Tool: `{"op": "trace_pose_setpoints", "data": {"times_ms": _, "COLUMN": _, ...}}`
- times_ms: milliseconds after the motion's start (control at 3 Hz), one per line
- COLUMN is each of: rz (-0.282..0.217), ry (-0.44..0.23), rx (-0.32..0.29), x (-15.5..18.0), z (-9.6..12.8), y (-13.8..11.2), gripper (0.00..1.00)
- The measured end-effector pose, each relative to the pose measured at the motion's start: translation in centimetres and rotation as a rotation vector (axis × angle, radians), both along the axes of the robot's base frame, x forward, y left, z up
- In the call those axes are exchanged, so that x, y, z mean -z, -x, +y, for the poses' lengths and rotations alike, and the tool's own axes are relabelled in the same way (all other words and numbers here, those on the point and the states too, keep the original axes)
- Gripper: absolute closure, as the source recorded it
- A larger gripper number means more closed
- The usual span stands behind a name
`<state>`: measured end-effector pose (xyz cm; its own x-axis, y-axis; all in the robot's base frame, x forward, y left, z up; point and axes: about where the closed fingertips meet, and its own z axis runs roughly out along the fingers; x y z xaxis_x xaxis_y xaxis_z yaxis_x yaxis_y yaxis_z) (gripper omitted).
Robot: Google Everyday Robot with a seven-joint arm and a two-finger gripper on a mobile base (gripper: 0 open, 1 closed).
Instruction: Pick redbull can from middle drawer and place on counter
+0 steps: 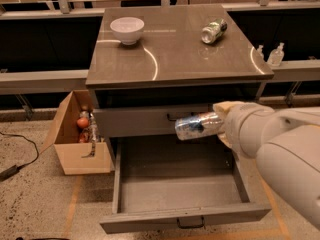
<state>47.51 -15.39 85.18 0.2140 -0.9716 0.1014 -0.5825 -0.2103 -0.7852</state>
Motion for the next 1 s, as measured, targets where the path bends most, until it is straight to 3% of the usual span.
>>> {"op": "trace_pose_setpoints", "data": {"times_ms": 333, "rz": -0.077, "ry": -0.038, "rx": 0.046, "x": -3.7, "z": -0.7, "y": -4.5, "gripper": 1.0}}
{"op": "trace_pose_setpoints", "data": {"times_ms": 667, "rz": -0.11, "ry": -0.07, "rx": 0.082, "x": -5.8, "z": -0.3, "y": -10.1, "gripper": 1.0}}
{"op": "trace_pose_setpoints", "data": {"times_ms": 1000, "rz": -0.168, "ry": -0.015, "rx": 0.075, "x": -7.9, "z": 0.2, "y": -16.8, "gripper": 1.0}}
